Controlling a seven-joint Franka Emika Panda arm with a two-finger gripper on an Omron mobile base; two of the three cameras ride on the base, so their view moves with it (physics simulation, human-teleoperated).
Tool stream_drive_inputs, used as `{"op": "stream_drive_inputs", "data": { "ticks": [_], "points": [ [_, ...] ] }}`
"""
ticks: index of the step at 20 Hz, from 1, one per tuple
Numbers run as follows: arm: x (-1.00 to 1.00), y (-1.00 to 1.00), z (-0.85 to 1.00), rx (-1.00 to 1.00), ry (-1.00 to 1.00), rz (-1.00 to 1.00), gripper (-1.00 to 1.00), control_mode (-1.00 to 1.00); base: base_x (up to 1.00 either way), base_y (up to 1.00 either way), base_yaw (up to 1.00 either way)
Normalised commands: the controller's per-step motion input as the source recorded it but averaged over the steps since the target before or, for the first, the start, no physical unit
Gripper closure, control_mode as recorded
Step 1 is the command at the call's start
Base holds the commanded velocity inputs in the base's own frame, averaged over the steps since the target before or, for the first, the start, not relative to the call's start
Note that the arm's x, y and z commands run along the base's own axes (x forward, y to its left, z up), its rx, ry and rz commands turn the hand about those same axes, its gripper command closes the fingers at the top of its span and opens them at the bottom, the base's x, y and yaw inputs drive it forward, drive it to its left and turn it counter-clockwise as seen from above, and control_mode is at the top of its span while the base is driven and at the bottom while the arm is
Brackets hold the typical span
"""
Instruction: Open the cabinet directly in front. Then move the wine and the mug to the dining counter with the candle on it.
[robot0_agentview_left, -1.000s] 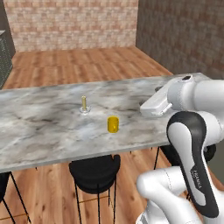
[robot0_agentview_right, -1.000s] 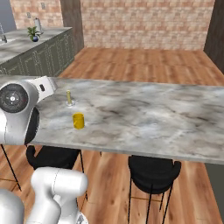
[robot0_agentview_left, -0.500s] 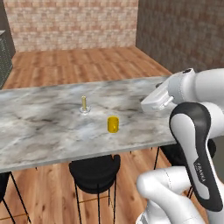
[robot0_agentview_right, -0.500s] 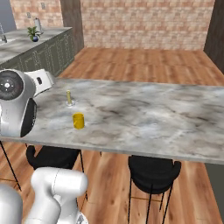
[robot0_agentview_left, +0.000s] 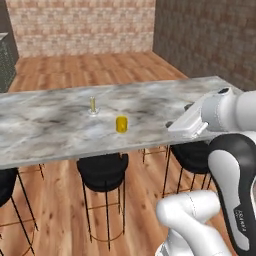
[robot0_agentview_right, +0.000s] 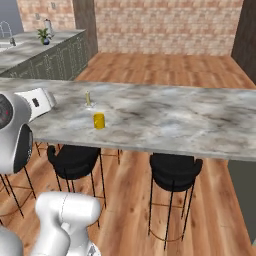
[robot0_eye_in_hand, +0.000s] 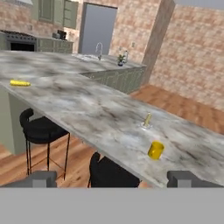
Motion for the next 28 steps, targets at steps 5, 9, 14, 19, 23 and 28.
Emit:
{"op": "stream_drive_inputs", "data": {
  "ticks": [5, 9, 14, 19, 23, 28],
  "points": [
    [0.00, 0.00, 0.00, 0.00, 0.00, 0.00, -1.00, 1.00, -0.74, 0.70, 0.00],
    [0.00, 0.00, 0.00, 0.00, 0.00, 0.00, -1.00, 1.00, -0.23, 1.00, -0.03],
    [0.00, 0.00, 0.00, 0.00, 0.00, 0.00, -1.00, 1.00, -0.10, 1.00, -0.04],
    [0.00, 0.00, 0.00, 0.00, 0.00, 0.00, -1.00, 1.00, 0.00, 1.00, -0.03],
    [0.00, 0.00, 0.00, 0.00, 0.00, 0.00, -1.00, 1.00, 0.00, 1.00, 0.00],
    [0.00, 0.00, 0.00, 0.00, 0.00, 0.00, -1.00, 1.00, 0.00, 1.00, 0.00]
  ]
}}
